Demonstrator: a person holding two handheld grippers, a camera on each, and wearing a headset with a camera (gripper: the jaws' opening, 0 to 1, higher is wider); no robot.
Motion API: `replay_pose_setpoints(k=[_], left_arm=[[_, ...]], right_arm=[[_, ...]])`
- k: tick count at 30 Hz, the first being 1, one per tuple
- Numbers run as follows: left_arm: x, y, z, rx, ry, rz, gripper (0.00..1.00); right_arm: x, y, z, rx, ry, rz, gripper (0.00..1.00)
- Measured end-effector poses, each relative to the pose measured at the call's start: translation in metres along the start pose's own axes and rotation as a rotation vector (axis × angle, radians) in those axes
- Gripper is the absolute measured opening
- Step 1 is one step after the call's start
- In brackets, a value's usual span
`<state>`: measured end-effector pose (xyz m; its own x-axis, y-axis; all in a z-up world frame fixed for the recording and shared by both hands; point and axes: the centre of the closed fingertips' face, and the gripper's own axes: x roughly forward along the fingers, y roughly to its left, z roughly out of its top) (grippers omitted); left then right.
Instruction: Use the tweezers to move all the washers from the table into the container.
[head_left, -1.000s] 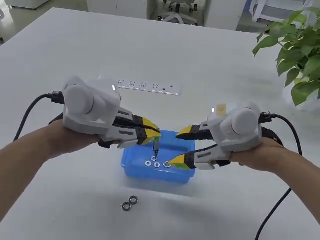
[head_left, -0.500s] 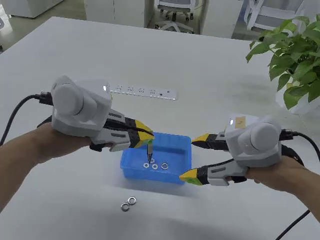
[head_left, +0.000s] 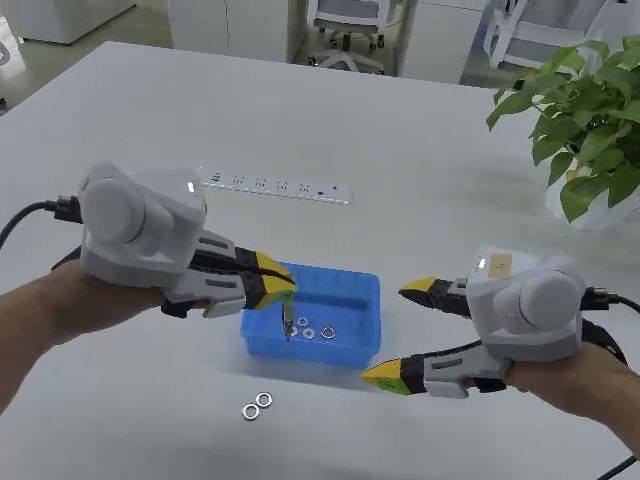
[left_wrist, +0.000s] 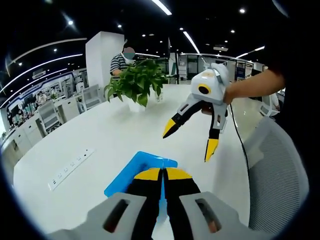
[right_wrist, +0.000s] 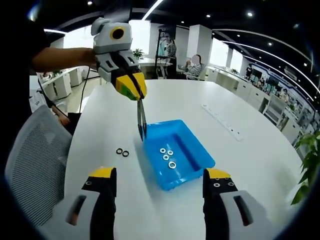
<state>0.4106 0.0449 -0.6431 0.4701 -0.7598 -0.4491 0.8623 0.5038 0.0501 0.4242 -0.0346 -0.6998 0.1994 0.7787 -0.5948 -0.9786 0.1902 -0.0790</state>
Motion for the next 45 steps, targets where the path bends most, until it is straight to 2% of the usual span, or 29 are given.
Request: replay_pose_setpoints(k=[10, 21, 34, 45], left_arm=[[-0.007, -0.012, -0.008, -0.008, 0.011, -0.005, 0.05], [-0.007, -0.022, -0.017, -0.012, 0.014, -0.014, 0.05], [-0.002, -0.031, -0.034, -0.018, 0.032, -0.023, 0.05], [0.0, -0.034, -0.047, -0.035, 0.046, -0.026, 0.05]], right_arm=[[-0.003, 0.013, -0.004, 0.022, -0.017, -0.006, 0.83], [-0.004, 0.016, -0.004, 0.065, -0.044, -0.041, 1.0], [-0.002, 0.026, -0.009, 0.084, -0.031, -0.029, 1.0], [-0.002, 0.033, -0.016, 0.088, -0.014, -0.018, 1.0]])
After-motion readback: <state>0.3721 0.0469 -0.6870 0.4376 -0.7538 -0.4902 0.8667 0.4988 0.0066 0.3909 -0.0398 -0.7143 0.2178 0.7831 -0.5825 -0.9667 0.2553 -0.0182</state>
